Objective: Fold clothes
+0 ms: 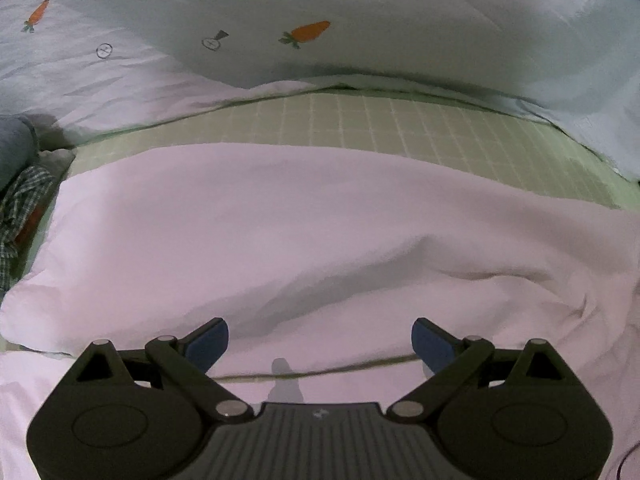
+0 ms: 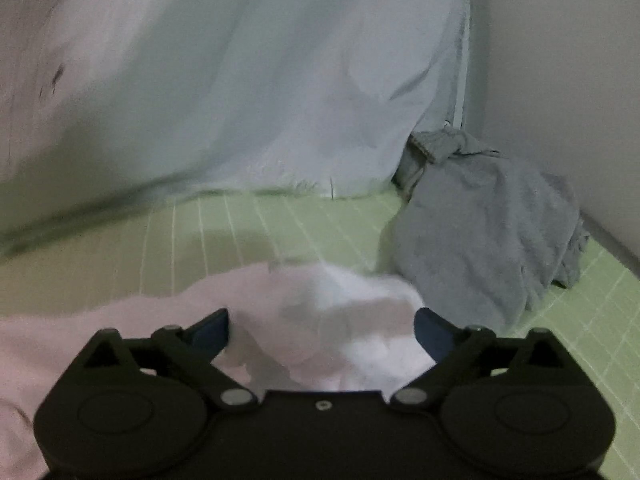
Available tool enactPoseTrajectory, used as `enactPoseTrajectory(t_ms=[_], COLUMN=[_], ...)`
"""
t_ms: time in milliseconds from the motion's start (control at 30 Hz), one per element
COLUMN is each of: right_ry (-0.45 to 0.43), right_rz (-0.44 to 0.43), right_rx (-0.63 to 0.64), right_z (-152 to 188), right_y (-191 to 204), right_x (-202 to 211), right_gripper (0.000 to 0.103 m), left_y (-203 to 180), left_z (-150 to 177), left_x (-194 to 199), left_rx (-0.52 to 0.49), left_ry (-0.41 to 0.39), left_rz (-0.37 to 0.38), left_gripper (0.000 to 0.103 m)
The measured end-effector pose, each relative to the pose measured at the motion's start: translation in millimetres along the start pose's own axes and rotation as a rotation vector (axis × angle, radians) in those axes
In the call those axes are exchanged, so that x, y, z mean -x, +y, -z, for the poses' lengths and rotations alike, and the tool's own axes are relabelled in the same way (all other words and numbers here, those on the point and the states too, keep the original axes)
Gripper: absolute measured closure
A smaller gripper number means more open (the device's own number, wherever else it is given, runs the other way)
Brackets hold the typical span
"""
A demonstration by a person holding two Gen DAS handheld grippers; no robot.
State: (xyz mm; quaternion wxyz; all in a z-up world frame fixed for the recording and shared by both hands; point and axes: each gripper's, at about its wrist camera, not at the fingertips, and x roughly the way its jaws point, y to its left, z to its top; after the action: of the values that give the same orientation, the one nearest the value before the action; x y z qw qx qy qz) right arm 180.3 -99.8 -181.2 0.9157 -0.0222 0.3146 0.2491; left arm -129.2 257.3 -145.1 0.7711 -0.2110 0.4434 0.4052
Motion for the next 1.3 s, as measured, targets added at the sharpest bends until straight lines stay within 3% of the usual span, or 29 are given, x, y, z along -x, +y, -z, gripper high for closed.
enactPoseTrajectory(t_ms=[300,533,800,967,1200,1300], right_ry=[0.009,0.045,0.093,0.123,-0.005,0.102], right_rz=[-0.134,-0.091,-0.034,0.002,0.117,0.164], right_rx=[-0.197,-0.216,-0.207,-0.201,-0.035,0.066], right_z=[-19.5,-9.2,4.1,12.4,35.5,67.9], right_y=[-5.4,-10.8,-14.8,-17.4,16.6,22.6], right_x=[-20.2,-14.6,-7.7,-3.4,79.5,73.7], right_gripper=[0.004,0.006,0.028,0.063,0.071,0.07], left_y=[4.5,15.0,16.1,12.0,5.2,6.4], left_z=[4.8,12.7,16.7,17.4,15.6,17.0], left_x=[6.4,8.3,7.0,3.6,3.0,-0.6], left_rx=[0.063,0.104,0.12,0.112,0.082,0.101], left_ry=[0.017,0.033,0.053,0.069,0.069,0.086], left_rz=[0.0,-0.017,-0.009,0.007,0.009,0.023], left_gripper=[0.005,0.005,0.005,0.005,0.005,0.005])
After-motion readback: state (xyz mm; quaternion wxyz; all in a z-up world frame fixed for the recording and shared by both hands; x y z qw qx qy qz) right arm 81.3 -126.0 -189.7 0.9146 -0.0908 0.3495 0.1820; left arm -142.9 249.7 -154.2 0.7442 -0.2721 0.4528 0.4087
